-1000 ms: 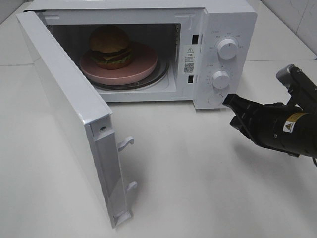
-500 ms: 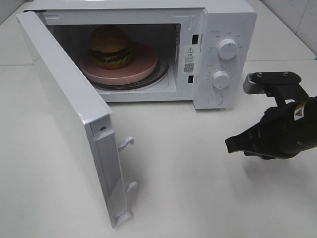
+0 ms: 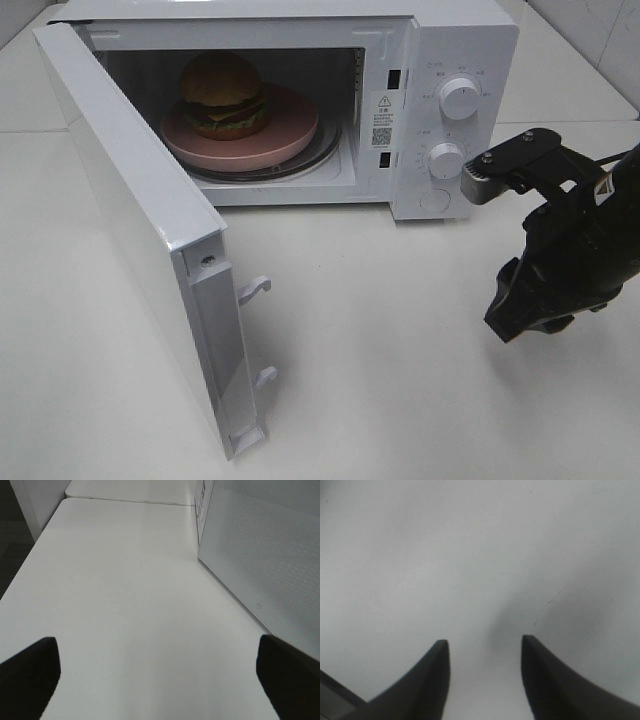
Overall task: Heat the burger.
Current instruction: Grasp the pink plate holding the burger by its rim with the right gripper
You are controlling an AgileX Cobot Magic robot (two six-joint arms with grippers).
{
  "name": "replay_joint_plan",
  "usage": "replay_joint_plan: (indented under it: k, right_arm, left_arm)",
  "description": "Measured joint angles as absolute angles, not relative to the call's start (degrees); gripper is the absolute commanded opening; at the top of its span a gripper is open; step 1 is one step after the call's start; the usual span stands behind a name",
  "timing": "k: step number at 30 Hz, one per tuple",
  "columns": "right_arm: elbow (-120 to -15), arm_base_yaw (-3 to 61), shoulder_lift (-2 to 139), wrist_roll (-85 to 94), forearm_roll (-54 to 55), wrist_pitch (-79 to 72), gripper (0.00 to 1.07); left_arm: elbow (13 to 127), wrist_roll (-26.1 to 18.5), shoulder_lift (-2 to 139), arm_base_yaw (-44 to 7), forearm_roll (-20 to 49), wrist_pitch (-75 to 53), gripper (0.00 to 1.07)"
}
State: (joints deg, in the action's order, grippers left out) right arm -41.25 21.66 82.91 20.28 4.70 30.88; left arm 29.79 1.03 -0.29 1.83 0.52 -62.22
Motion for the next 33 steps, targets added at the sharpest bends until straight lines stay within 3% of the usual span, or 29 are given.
replay_joint_plan:
  k: [1, 4, 16, 19, 24, 33]
  right_arm:
    - [-41.31, 21.66, 82.91, 24.29, 4.76, 32.14, 0.75]
    - [-41.77, 21.77, 82.91, 33.29, 6.25, 35.47, 0.82]
    - [-46.12, 22.35, 82.91, 43.89, 10.14, 37.99, 0.67]
    - [-46.64, 22.35, 82.91, 45.55, 8.65, 38.16, 0.7]
    - [-47.61, 24.29, 82.96, 51.62, 5.96, 37.87, 0.92]
    - [-56.15, 29.39, 88.87, 60.62, 4.58, 38.33, 0.94]
  left_arm:
    - [29.79, 1.03, -0.29, 1.83, 0.52, -62.22, 1.02]
    - [29.79, 1.03, -0.29, 1.83, 0.52, -62.22, 1.02]
    - [29.79, 1.03, -0.29, 1.83, 0.52, -62.22, 1.02]
    - [29.79, 1.03, -0.29, 1.83, 0.52, -62.22, 1.02]
    - [29.79, 1.03, -0.29, 1.83, 0.52, -62.22, 1.02]
    - [29.79, 1.03, -0.29, 1.83, 0.52, -62.22, 1.02]
